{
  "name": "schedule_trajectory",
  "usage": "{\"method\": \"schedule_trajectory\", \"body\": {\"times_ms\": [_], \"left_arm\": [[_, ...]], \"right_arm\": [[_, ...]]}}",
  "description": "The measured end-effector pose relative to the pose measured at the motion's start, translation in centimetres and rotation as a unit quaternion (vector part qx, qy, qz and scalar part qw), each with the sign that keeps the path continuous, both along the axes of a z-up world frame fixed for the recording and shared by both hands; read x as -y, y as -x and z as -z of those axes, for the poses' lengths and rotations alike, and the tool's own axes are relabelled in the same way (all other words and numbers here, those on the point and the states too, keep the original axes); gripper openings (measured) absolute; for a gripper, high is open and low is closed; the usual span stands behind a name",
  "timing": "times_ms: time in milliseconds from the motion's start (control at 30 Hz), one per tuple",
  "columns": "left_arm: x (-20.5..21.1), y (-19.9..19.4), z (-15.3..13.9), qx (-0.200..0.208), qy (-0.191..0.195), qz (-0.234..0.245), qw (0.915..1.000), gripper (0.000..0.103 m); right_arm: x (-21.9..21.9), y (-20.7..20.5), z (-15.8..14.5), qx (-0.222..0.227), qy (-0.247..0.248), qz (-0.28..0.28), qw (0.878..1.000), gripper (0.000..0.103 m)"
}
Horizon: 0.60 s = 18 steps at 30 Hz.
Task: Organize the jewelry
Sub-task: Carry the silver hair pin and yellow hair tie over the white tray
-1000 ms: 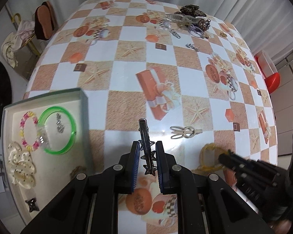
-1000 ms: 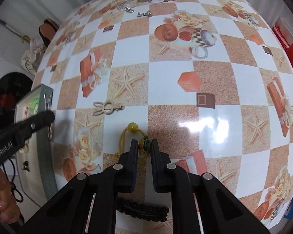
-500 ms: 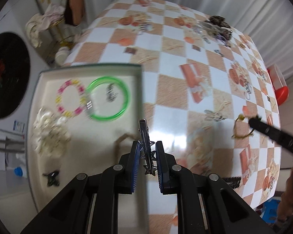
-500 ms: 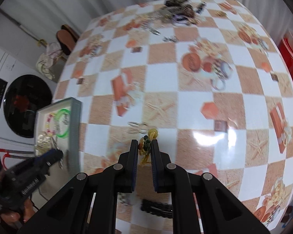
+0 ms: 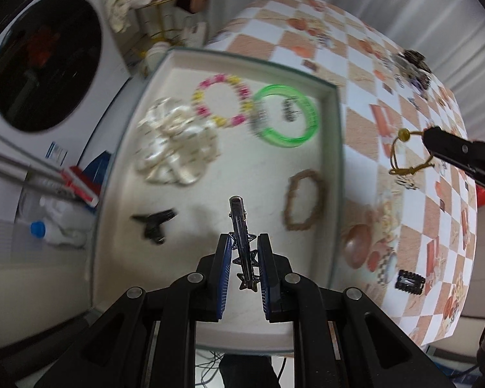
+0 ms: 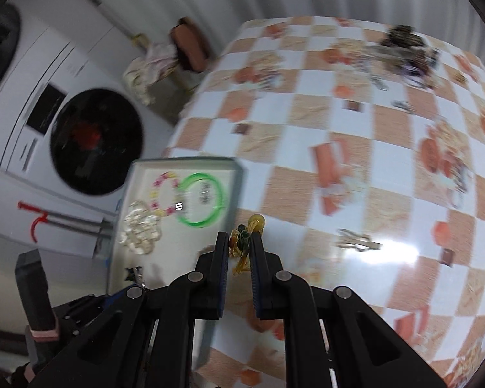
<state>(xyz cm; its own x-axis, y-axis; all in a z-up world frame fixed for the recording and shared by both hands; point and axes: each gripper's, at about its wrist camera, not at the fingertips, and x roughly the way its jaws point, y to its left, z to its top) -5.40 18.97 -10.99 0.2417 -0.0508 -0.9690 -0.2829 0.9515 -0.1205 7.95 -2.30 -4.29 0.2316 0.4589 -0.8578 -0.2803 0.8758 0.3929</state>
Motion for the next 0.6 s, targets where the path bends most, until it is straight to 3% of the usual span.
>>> {"method": "schedule_trajectory", "body": {"times_ms": [367, 600], "left_arm": [[-3.4, 3.4, 1.8, -0.013, -0.016, -0.058, 0.9981, 0.022], [-4.5, 4.1, 3.5, -0.024, -0.018, -0.077, 0.9966, 0.022]], "right_arm": [[-8.8, 1.1, 1.9, -0.020, -0.019, -0.102, 0.994, 0.014], [-11.8, 1.3, 3.8, -0.027, -0.009, -0.128, 0.991, 0.014]]}}
